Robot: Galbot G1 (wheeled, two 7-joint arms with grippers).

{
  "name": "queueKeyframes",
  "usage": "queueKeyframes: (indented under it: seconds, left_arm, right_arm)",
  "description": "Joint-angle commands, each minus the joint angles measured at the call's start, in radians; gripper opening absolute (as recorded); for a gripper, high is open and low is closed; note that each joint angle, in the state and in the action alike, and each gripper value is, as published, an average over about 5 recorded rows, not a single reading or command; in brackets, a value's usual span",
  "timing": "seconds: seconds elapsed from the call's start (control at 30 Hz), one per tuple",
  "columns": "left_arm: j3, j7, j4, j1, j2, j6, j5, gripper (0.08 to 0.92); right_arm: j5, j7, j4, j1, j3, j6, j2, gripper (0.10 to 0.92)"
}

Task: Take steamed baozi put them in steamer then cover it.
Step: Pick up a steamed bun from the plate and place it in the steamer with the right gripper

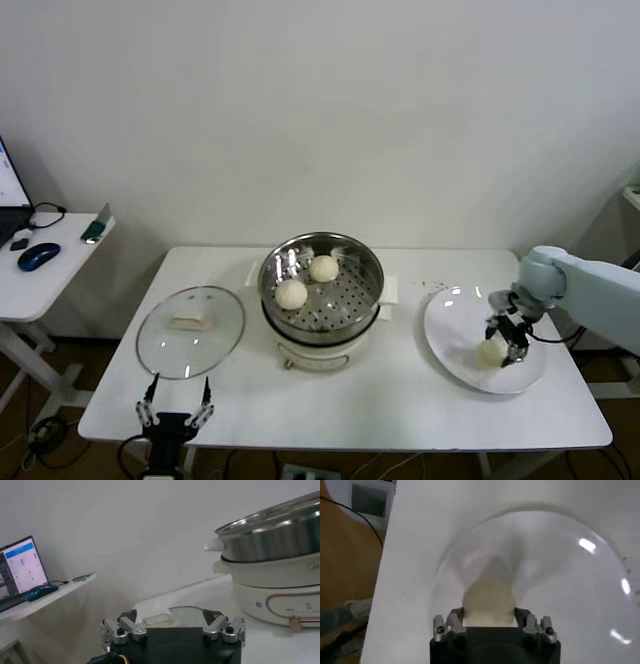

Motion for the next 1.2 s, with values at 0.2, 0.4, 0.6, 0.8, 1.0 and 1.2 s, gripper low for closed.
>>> queueKeyframes:
  seconds: [0.2, 0.4, 0.6, 0.8, 1.0, 1.2]
  left_arm:
    - [0.024, 0.000, 0.007, -0.015, -0.010, 0.004, 0.005, 0.823]
    - [0.032, 0.001, 0.012, -0.024, -0.011, 0.006, 0.008, 0.823]
    - [0.034, 0.003, 0.019, -0.026, -0.015, 0.000, 0.009, 0.823]
    - [0.035, 0.002, 0.019, -0.023, -0.015, -0.002, 0.010, 0.823]
    - [0.034, 0.001, 0.015, -0.034, -0.016, 0.002, 0.009, 0.823]
    - [0.033, 0.001, 0.023, -0.044, -0.015, 0.004, 0.006, 0.823]
  right_arm:
    - [-0.062, -0.031, 0.026, 0.469, -0.140, 0.474, 0.249, 0.669]
    - [-0.051, -0.032, 0.077, 0.495, -0.091, 0.506, 0.357, 0.670]
    - [-0.080, -0.028, 0.099, 0.434, -0.030, 0.507, 0.501, 0.670]
    - [-0.118, -0.013, 0.039, 0.352, -0.018, 0.523, 0.662, 0.670]
    - [-0.139, -0.008, 0.031, 0.279, -0.037, 0.531, 0.724, 0.670]
    - [-0.143, -0.009, 0.042, 0.233, -0.062, 0.537, 0.750, 0.670]
